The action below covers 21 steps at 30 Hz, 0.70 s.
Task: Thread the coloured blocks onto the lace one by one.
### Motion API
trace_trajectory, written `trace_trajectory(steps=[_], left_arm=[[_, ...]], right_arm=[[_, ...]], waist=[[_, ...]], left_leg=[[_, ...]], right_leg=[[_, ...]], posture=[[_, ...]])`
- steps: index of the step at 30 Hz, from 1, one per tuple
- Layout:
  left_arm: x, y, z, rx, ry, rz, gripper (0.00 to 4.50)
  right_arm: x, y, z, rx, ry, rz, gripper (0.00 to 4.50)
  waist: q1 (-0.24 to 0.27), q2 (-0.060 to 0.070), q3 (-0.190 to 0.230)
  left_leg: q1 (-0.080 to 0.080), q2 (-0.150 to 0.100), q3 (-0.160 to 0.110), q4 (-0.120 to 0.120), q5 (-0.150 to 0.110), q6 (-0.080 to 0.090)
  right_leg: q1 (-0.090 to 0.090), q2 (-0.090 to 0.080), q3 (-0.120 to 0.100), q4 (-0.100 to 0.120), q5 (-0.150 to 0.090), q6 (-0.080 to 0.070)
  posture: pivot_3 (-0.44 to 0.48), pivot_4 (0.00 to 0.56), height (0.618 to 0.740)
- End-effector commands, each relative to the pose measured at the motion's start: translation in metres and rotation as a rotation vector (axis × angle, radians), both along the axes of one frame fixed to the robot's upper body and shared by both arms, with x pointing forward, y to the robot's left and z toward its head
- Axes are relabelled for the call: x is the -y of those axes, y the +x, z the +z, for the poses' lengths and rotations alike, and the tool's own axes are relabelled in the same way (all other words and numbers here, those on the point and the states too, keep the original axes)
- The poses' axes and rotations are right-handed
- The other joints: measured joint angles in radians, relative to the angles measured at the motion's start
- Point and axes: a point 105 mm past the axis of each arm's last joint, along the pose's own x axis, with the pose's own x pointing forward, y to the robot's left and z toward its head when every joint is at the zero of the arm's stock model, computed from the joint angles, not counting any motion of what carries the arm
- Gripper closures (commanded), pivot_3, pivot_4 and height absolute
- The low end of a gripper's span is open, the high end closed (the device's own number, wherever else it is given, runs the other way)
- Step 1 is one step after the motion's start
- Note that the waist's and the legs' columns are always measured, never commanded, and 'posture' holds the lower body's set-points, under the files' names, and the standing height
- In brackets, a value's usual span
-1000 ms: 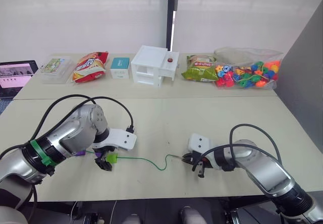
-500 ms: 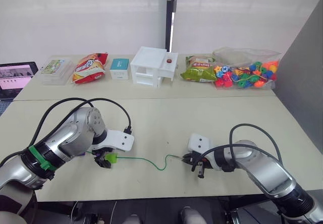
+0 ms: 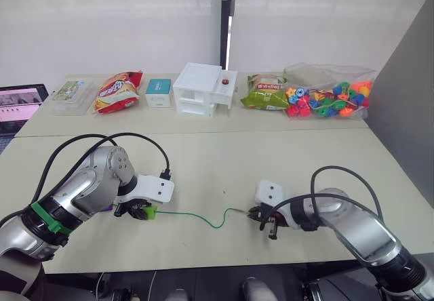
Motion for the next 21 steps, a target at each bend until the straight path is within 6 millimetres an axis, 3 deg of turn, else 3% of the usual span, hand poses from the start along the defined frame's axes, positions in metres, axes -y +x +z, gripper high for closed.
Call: trace_trajectory(steps=[1,4,10,21], left_arm=[[-0.013,-0.012,-0.023,-0.108,0.043,0.041,3.19],[-0.021,-0.012,-0.025,-0.112,0.059,0.059,3.19],[-0.035,-0.008,-0.026,-0.098,0.084,0.103,3.19],[-0.067,-0.010,-0.021,-0.078,0.127,0.197,3.19]], right_arm=[[0.026,0.005,0.006,0.027,-0.026,-0.060,4.50],[0.056,0.006,0.006,0.026,-0.070,-0.139,4.50],[0.089,-0.003,0.006,0.014,-0.113,-0.221,4.50],[0.104,0.007,0.011,0.068,-0.139,-0.294,4.50]], waist=[[0.000,0.000,0.000],[-0.001,0.002,-0.002],[-0.010,0.006,-0.004],[-0.016,0.007,-0.004]], left_leg=[[0.000,0.000,0.000,0.000,0.000,0.000],[0.000,0.000,0.000,0.000,-0.001,0.001],[0.001,0.000,0.001,0.000,-0.001,0.002],[0.011,0.001,0.003,-0.003,-0.001,0.002]], right_leg=[[0.000,0.000,0.000,0.000,0.000,0.000],[0.001,0.000,0.000,0.000,0.000,0.000],[0.003,0.000,0.001,0.000,0.000,0.000],[0.016,0.001,0.003,-0.001,-0.006,0.001]], posture=[[0.000,0.150,0.740],[0.000,0.150,0.740],[0.000,0.150,0.740],[0.000,0.150,0.740]])
